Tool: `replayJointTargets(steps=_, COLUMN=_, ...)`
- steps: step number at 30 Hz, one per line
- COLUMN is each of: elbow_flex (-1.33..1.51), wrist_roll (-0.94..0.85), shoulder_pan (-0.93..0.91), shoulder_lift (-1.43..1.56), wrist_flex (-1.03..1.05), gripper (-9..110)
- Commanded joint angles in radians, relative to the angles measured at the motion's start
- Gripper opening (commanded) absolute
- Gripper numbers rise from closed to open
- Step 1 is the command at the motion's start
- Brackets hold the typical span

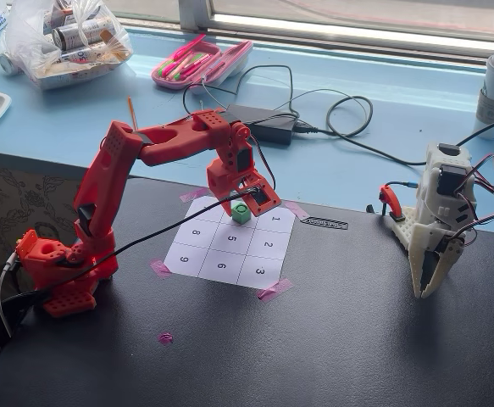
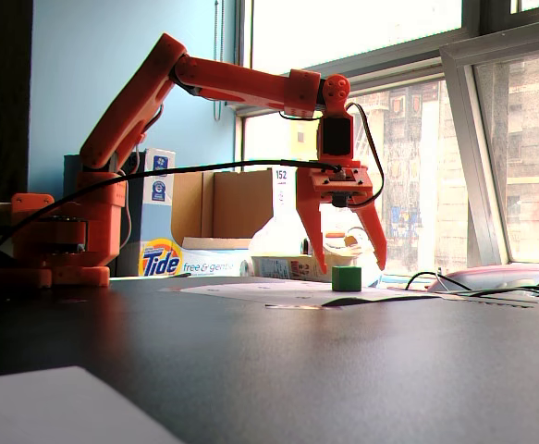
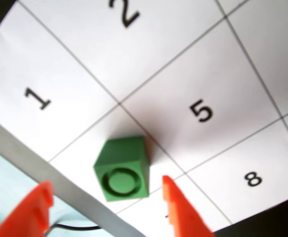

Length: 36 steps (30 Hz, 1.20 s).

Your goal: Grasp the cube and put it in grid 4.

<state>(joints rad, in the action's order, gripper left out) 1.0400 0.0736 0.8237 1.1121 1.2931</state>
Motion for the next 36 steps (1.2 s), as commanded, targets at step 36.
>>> replayJointTargets(steps=36, elbow_flex=1.066, wrist_roll=-0.206, shoulder_pan=-0.834, shoulder_lift=1.463, wrist_flex=-0.272, gripper=0)
